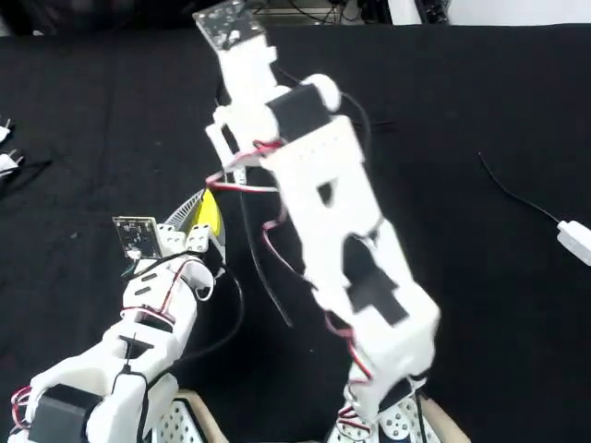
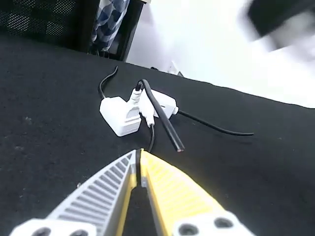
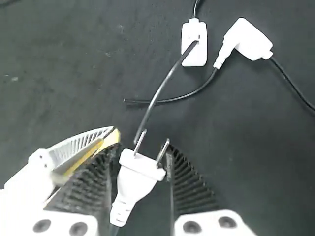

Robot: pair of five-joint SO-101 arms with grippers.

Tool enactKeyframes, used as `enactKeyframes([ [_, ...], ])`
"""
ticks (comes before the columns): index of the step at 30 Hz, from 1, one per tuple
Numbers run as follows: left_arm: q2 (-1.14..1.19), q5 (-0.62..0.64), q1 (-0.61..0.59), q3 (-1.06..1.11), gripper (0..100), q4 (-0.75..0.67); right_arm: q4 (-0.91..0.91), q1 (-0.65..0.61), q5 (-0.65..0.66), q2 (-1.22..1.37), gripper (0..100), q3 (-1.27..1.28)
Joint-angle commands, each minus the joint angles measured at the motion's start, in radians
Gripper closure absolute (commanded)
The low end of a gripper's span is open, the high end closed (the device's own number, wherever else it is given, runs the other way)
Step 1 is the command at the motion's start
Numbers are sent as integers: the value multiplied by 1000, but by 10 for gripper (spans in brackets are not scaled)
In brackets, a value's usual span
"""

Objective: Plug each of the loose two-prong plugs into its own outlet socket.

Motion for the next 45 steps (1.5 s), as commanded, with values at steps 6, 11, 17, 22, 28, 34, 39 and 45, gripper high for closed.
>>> enactKeyframes([
  [6, -6, 0, 156, 16, 970, 2, -272, -14, -15, -308, 987, 544],
  [11, -12, 2, 163, -4, 970, 0, -436, -11, -6, -460, 987, 811],
  [17, -12, 3, 219, -42, 970, 0, -531, -11, -6, -573, 987, 1007],
  [22, -6, 0, 245, -38, 970, 0, -554, -9, -6, -607, 987, 1092],
  [28, -14, 2, 245, -15, 970, 0, -565, -20, -5, -621, 987, 1118],
  [34, -3, 5, 240, 16, 970, -101, -600, -38, 8, -628, 987, 1156],
  [39, -3, 5, 240, 16, 970, -77, -601, -38, 8, -622, 987, 1159],
  [45, -3, 5, 240, 16, 970, -77, -595, -38, 5, -621, 987, 1164],
])
